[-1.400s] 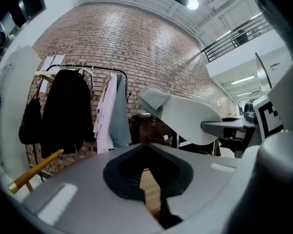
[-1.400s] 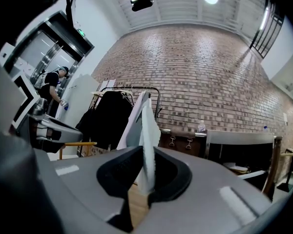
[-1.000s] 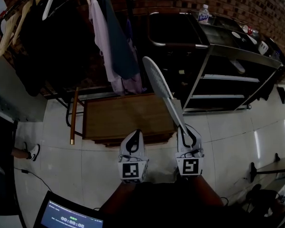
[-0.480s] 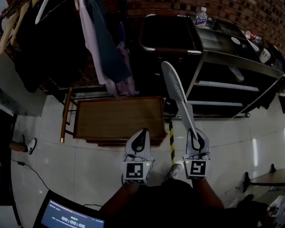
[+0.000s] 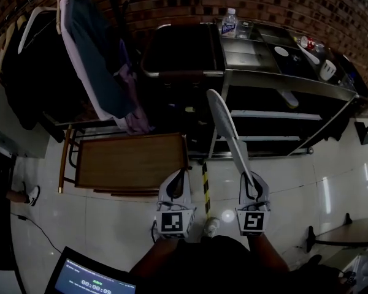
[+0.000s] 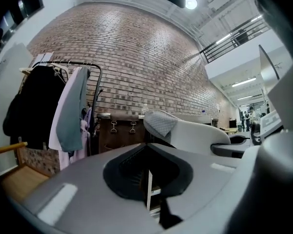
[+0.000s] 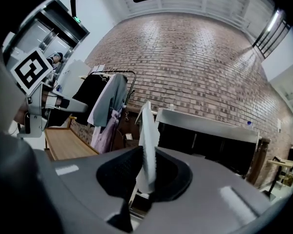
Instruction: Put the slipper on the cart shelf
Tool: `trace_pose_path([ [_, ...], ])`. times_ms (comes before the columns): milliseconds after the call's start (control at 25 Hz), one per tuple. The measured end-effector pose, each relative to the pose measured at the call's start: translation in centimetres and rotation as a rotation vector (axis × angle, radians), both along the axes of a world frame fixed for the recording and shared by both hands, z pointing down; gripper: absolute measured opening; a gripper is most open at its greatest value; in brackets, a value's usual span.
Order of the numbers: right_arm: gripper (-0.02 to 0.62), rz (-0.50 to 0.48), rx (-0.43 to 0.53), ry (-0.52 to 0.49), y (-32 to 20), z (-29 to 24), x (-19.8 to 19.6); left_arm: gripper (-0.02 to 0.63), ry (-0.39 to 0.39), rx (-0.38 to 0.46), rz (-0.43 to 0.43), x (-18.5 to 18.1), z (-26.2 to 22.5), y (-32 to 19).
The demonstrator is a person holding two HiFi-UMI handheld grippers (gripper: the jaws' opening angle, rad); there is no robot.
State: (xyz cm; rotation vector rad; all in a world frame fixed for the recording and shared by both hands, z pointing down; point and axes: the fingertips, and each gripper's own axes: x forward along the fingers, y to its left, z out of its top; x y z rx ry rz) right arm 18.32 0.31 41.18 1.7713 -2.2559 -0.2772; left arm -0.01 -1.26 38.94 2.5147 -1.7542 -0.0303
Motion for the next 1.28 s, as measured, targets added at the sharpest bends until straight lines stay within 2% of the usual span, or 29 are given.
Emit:
trace_pose_path([
  [240,0.046,0.045,-0.038,-0.004,-0.2,1.6,6.3,0.015,-0.007,-0.002,0.016,5.5,0.0,-1.2],
  [480,0.046,0.107,-0.099,-0.029,-1.2,4.2,10.4,0.015,-0.044,-0.023,0.047,8.9,0.8,-2.7],
  [600,0.046,0.116,-0.130,-0.073,-2.3,5.4,11.1,0.015,-0.056,-0.017,0.057,10.2,1.2,-3.8],
  [800,0.046,0.118,-0.157,-0.065,-5.2,6.4,11.8,0.015,-0.058,-0.023,0.062,11.5,2.2,-6.2],
  [1280,0.044,0.130,-0.223,-0.137,-15.2,7.2,14.0,0.015,-0.028,-0.034,0.076,14.4,3.3,-14.6],
])
